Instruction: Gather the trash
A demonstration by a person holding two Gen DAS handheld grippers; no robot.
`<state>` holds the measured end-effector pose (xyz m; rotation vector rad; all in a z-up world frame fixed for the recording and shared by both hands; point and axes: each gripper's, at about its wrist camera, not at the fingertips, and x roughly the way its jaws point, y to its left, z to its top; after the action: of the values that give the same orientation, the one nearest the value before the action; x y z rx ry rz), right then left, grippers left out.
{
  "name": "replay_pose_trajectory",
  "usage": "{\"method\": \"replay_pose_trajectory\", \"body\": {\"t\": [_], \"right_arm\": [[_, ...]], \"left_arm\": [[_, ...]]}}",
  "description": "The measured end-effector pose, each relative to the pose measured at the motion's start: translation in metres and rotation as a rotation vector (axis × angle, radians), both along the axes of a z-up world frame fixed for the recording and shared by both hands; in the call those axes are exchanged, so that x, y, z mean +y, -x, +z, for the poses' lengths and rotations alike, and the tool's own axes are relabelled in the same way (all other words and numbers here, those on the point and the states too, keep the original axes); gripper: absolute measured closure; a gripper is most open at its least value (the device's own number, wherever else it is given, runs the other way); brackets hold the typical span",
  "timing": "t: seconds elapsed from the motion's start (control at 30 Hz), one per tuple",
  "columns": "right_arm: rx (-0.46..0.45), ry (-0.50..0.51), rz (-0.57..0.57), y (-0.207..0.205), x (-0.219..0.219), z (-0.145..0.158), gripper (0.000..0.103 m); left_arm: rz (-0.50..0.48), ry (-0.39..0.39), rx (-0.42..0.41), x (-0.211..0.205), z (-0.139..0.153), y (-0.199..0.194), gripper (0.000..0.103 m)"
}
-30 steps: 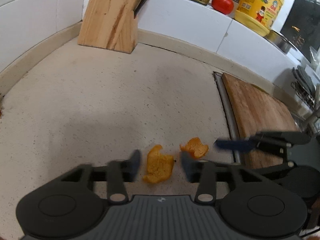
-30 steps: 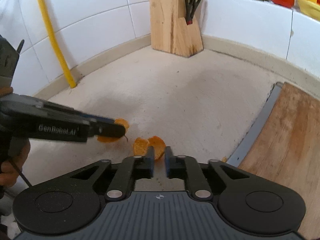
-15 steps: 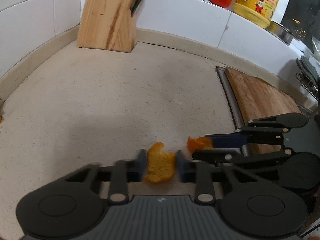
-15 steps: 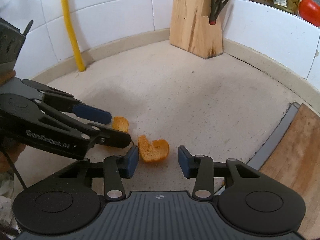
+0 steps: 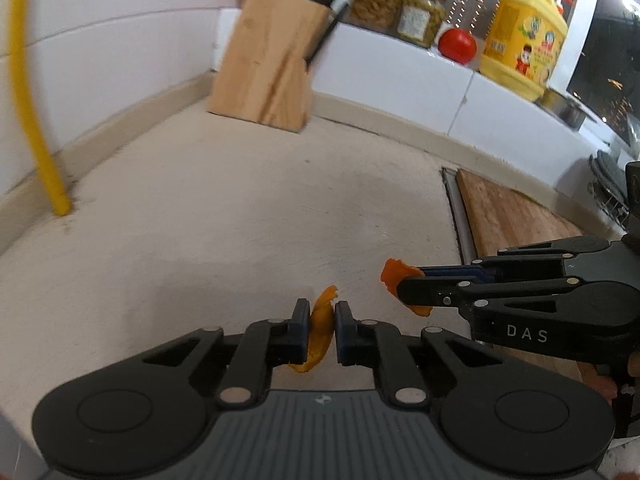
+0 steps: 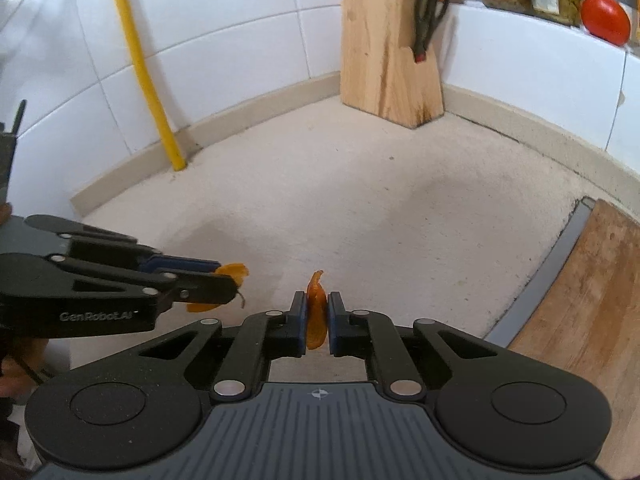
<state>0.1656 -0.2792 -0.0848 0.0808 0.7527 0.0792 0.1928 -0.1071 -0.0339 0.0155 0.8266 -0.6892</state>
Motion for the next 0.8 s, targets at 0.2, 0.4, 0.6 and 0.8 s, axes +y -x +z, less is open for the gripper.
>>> {"method": "replay_pose_trajectory", "body": {"t": [0.2,0.4,0.6,0.8], "right_arm": [[-0.025,0.004,0.070,0.004,0.044,0.011,0.089],[-0.028,0.007,0.175,0.006,0.092,0.013,0.089],[-0.020,0.002,0.284,0.000,0.137,0.011,0.089],[-0.007,-0.004,0.407,-0.006,0.184,0.007,0.089]], "left_arm": [[0.080,0.016,-0.018,0.046,0.006,0.022,0.095],[0.186,0.014,-0.027,0.095,0.008,0.044,0.095],[0.317,0.005,-0.020,0.148,0.003,0.068,0.095],[0.442,-0.008,-0.015,0.191,0.000,0.091,0.095]]}}
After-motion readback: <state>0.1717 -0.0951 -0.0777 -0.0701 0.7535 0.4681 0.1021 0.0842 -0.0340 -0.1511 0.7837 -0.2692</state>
